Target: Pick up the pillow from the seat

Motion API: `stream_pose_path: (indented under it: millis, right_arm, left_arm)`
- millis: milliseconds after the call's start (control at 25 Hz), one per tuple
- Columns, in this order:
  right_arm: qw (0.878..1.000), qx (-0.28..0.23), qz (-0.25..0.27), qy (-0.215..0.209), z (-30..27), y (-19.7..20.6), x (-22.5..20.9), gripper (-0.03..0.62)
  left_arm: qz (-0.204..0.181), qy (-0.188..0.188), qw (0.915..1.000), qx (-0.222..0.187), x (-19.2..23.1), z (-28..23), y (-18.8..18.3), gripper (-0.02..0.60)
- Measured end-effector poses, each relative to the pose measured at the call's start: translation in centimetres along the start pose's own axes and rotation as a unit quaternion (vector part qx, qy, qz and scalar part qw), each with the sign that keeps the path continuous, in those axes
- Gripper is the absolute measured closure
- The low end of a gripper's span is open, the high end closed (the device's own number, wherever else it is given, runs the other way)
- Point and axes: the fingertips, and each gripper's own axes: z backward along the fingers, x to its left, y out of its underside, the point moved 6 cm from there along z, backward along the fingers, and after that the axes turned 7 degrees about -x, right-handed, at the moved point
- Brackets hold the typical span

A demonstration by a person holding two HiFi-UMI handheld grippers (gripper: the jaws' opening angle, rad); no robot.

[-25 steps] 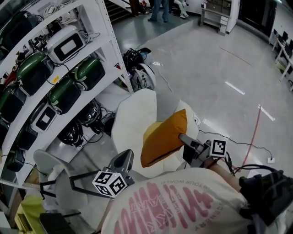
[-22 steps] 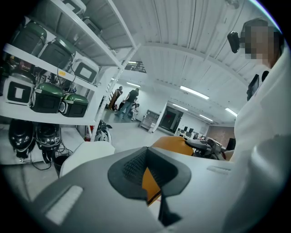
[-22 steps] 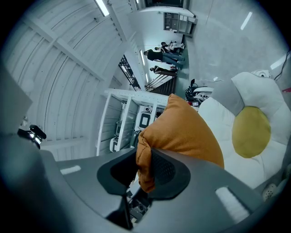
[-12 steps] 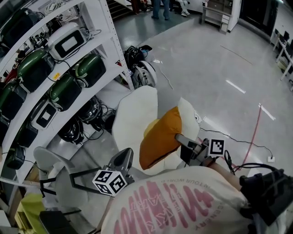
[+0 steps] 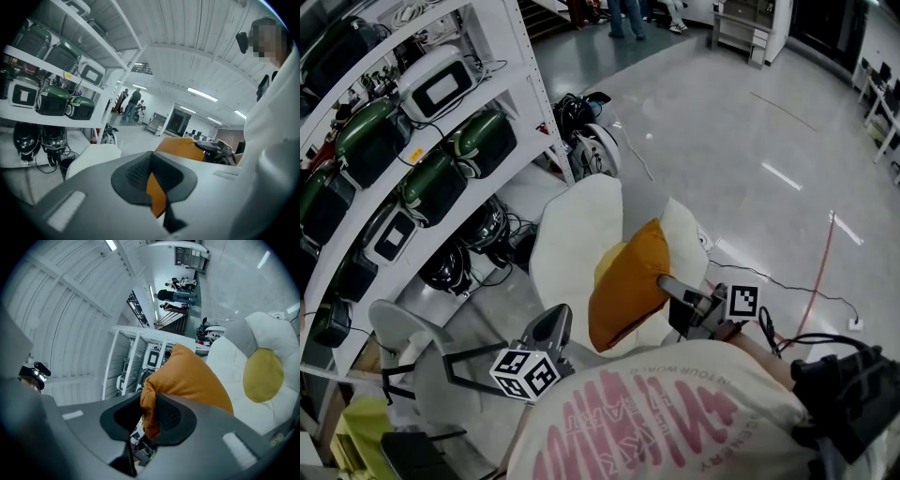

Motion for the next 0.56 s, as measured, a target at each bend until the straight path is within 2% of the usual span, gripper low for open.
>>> stream_pose_path:
  millis: [560]
  right_arm:
    - [1.000, -0.008, 0.003, 0.009, 0.62, 0.08, -0.25, 0.517]
  left_arm:
    - [-0.003, -0.002, 1.0000, 0.001, 0.09, 0.39, 0.27, 0.565]
